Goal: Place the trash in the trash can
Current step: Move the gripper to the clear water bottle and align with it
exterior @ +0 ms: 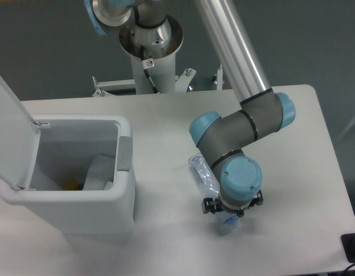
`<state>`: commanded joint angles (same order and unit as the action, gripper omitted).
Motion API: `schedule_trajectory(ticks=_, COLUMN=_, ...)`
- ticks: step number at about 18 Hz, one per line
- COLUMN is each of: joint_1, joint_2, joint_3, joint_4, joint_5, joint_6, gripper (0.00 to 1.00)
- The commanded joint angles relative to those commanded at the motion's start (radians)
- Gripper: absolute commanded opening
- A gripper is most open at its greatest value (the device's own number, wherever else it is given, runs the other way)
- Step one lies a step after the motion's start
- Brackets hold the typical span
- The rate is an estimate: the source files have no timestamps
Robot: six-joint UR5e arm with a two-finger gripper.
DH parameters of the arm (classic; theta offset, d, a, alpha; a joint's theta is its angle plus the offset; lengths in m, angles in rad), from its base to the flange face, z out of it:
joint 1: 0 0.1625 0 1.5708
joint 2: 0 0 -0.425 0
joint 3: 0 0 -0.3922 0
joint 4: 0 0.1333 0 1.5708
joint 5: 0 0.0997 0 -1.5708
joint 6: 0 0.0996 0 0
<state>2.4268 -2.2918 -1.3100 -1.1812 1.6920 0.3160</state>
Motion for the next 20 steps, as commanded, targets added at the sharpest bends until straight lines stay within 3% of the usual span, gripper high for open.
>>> schedule_trajectory(ticks=4, joint_1=-0.002, joint_2=-0.011, joint_3=-0.008, joint_4=0.002, joint_5=0.034, joint_6=-0.003, gripper=0.98)
schedule_trajectory(ticks=6, joint_1=-0.014, joint_2=-0.012, joint_3=-0.005, joint_4=0.000, joint_5=0.040, joint_6=-0.003, gripper=0.77)
schedule_trajectory(ticks=7, joint_1=-0.014, joint_2=-0.006, joint_3=-0.003, joint_4=-0.003, joint_5=0.029, joint_6=-0.003, gripper=0.61)
schedule_trajectory(ticks=9, joint_1=-0.014, joint_2=-0.009, joint_3=0.001, joint_4=-0.002, joint_5=0.028, joint_6=-0.023, gripper=0.43)
schedule_trajectory(ticks=10, joint_1=-0.014, joint_2=-0.009, joint_3=0.003, joint_4=-0.002, joint_5=0.028, joint_6=-0.037, gripper=0.40)
schedule_trajectory(ticks=20, joint_1=-0.011, joint_2=0.021, joint_3=0.005, joint_4=-0.003, joint_5=-0.023, joint_6=-0.043, gripper=0.38)
